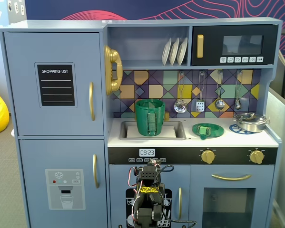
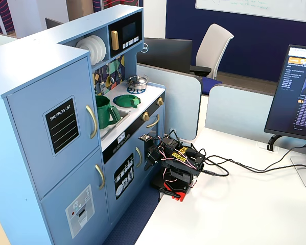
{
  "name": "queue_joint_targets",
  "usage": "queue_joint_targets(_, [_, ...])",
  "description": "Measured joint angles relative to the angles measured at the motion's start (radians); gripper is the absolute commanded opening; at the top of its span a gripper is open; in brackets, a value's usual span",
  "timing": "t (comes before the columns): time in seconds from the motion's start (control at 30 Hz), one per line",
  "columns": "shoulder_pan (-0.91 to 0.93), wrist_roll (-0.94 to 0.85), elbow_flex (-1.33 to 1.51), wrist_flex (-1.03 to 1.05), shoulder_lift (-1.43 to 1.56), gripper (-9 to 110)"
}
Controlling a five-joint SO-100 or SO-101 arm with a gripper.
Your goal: Take off the lid from the green recipient and place it on the counter
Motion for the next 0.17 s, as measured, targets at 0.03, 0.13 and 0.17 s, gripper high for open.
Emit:
queue_joint_targets(0.03, [0.000, 0.000, 0.000, 0.000, 0.000, 13])
queue_joint_targets(0.13, [0.000, 0.000, 0.000, 0.000, 0.000, 13])
queue_joint_targets(0.17, [0.000, 0.000, 0.000, 0.000, 0.000, 13])
